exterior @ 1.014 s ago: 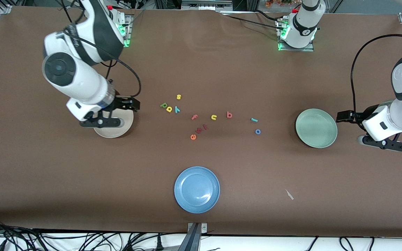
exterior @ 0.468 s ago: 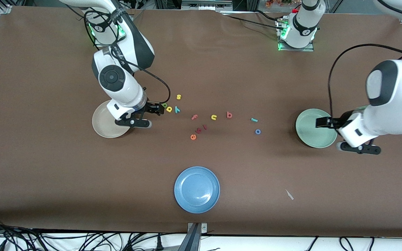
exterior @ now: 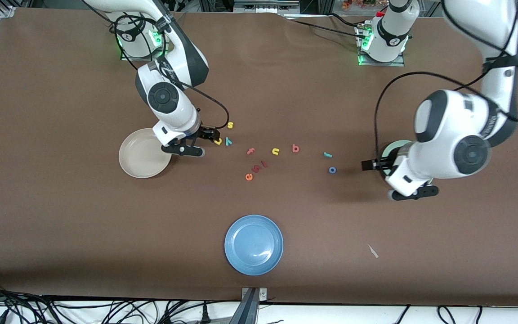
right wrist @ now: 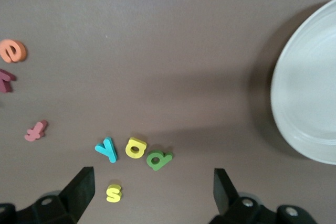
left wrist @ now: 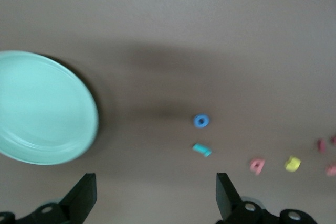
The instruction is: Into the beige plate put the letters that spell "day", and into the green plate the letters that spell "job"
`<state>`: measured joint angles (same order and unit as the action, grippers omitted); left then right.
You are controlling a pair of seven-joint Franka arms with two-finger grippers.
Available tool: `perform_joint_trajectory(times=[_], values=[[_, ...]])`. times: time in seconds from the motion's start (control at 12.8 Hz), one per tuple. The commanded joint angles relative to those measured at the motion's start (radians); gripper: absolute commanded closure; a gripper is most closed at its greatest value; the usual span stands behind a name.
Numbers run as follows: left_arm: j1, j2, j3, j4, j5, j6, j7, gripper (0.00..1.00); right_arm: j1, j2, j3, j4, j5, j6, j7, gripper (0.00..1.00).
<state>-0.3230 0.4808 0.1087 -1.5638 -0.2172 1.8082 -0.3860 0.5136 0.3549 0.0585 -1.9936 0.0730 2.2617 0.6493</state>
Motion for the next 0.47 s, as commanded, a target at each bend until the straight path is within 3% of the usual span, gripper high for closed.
perform_joint_trajectory(times=[0.0, 0.39], values=[[-0.05, -0.019, -0.033, -0.169, -0.048, 0.197, -0.207, 0.01, 0.017, -0.025, 0.009, -0.138, 0.007, 0.154, 0.015, 0.0], [-0.113, -0.019, -0.099, -0.434, -0.048, 0.564, -0.551, 0.01, 0.057, -0.016, 0.007, -0.188, 0.001, 0.226, 0.013, 0.0]])
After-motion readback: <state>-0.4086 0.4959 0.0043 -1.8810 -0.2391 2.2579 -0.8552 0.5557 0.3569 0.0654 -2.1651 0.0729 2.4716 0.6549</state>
